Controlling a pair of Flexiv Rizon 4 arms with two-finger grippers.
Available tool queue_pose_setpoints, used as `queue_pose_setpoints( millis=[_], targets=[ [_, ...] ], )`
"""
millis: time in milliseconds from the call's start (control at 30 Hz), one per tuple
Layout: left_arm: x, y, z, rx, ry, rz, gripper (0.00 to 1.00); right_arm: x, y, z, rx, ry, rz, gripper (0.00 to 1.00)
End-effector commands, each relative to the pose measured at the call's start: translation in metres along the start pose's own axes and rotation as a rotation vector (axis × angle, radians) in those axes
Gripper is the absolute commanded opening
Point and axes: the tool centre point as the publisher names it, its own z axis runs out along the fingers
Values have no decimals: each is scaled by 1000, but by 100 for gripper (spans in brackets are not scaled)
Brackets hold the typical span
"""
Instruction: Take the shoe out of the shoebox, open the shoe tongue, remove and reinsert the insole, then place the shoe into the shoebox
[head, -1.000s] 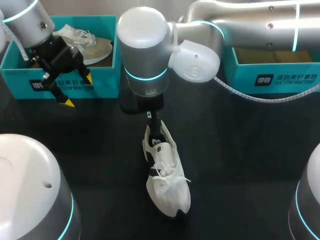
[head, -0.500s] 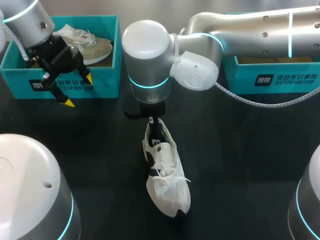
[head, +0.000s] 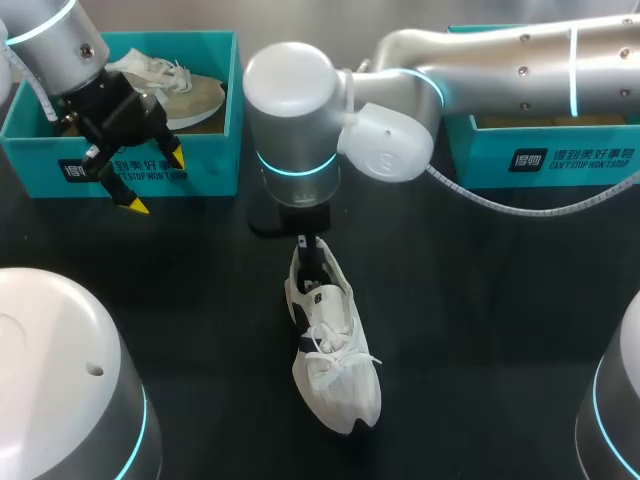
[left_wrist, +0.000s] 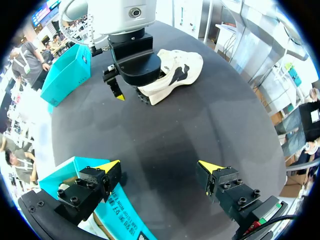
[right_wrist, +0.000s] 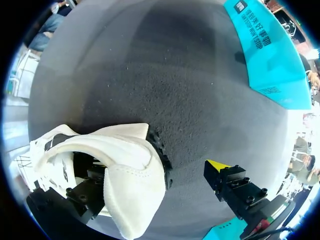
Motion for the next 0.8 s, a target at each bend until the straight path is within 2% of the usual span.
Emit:
queue_pose_setpoints(
  millis=[33,133,633,800],
  targets=[
    [0,1,0,-2,1,0,100,0,-3,3,-12,0,8,47],
    [0,1,0,-2,1,0,100,0,-4,4,-17,1,12,0],
    [0,1,0,-2,1,0,100,6,-6,-4,-19,-16,41,0],
    [0,1,0,-2,1,0,100,6,-7,-17,5,-12,54,0]
  ],
)
